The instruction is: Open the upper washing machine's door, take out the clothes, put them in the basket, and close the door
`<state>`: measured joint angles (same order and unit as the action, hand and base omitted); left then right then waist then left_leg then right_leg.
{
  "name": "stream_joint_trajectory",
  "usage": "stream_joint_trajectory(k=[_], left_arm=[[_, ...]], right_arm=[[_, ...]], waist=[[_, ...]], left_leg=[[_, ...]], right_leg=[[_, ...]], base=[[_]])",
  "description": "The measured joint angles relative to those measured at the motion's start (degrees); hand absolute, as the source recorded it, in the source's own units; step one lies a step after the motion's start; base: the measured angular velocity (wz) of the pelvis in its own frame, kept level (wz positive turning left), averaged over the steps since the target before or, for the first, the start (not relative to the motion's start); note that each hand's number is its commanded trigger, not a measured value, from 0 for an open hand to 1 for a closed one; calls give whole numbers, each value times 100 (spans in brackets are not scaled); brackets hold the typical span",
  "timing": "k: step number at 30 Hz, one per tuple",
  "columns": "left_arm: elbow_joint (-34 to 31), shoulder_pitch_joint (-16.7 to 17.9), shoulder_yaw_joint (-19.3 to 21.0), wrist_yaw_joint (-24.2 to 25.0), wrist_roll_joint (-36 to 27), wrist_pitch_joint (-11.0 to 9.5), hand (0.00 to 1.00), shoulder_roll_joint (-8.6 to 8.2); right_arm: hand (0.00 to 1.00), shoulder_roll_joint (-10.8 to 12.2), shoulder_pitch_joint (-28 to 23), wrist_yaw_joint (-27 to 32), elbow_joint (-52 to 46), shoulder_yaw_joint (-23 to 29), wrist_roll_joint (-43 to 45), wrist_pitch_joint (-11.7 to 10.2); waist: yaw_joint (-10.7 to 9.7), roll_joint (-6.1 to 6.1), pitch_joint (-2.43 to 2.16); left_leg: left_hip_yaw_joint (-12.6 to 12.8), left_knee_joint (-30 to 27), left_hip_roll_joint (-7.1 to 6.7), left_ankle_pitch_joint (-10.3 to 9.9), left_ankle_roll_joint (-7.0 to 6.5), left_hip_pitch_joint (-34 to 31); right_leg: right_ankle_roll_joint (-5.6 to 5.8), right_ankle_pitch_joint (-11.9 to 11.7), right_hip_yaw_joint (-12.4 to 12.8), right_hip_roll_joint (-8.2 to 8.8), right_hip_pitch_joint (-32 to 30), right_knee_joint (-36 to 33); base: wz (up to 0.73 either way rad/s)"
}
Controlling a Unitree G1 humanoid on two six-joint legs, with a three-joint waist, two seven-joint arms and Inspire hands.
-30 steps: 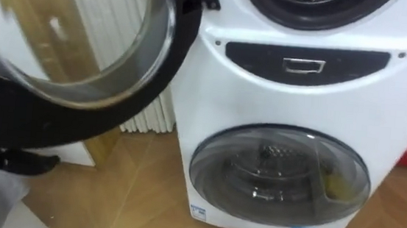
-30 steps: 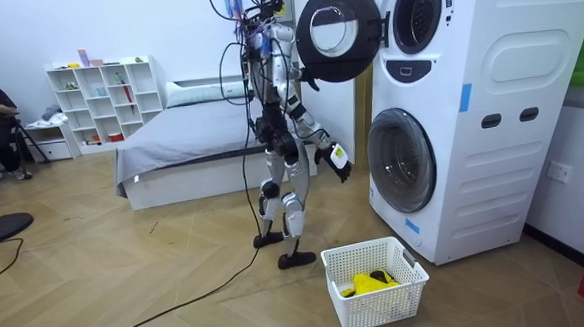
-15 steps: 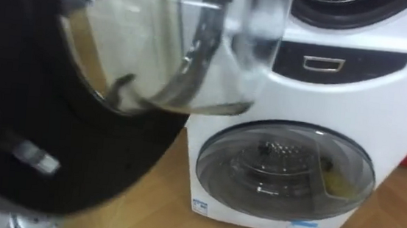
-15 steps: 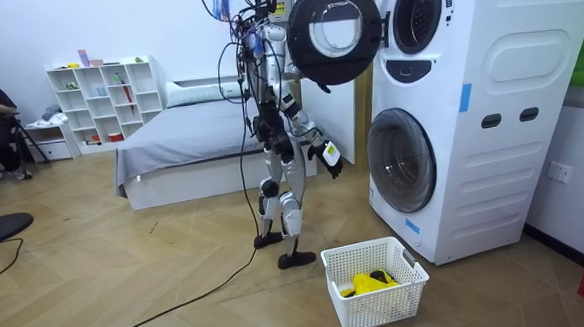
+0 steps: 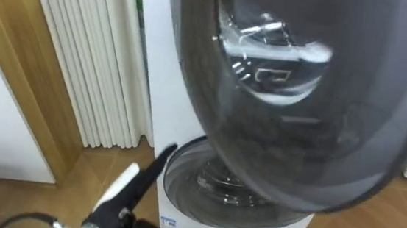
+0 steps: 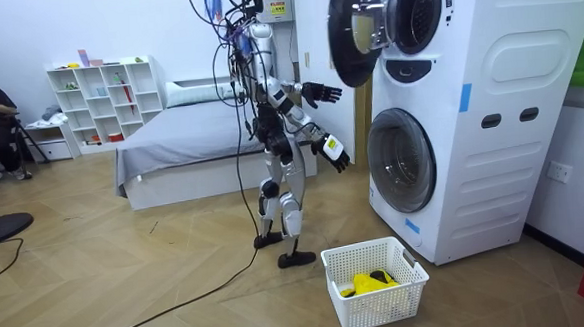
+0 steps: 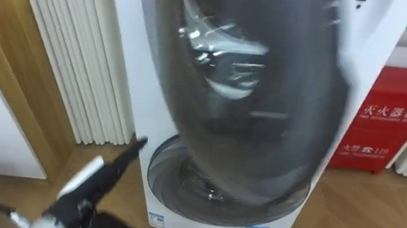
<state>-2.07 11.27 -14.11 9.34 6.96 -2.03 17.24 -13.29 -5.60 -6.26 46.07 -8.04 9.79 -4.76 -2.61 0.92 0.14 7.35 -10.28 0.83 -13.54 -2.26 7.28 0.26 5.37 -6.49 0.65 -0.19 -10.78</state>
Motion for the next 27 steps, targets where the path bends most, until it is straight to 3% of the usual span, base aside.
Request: stream_joint_trajectory(k=[8,10,17,19,23,27], left_arm=[[100,193,-4,39,-36,-2,0,-23],[269,195,-18,38,1,-1,0,-111],[528,192,-40,20,2,-14,0,-182],[883,155,-75,-6,-17,-26,0,-314],[1662,-97,-231,-22,-3,-45,0,-386],[2605,-240,-241,-201,35,-51,0,-460]], right_arm=[[0,106,-6,12,32,1,-72,-3],[0,164,-9,17,33,5,-74,-3],[0,238,-18,33,56,17,-73,-5],[0,257,-30,20,69,12,-72,-5],[0,313,-27,10,185,-46,-71,-5],[0,401,-118,-16,263,-168,-89,10]], waist=[[-21,32,21],[-43,50,33],[-75,44,45],[-112,38,48],[-118,-2,72],[-116,-80,47]], left_leg=[[65,76,57,-29,47,139],[71,75,69,-35,55,155],[180,66,79,-35,56,152],[185,66,73,-35,56,156],[213,69,73,-34,56,209],[368,79,94,-34,56,237]], right_leg=[[-20,1,40,-80,101,18],[-39,27,11,-89,99,14],[-55,72,23,-96,45,4],[-50,85,34,-90,43,3],[-51,89,146,-122,17,-12],[-66,86,185,-145,-7,-9]], base=[[-5],[0],[-7],[0],[-10],[-16]])
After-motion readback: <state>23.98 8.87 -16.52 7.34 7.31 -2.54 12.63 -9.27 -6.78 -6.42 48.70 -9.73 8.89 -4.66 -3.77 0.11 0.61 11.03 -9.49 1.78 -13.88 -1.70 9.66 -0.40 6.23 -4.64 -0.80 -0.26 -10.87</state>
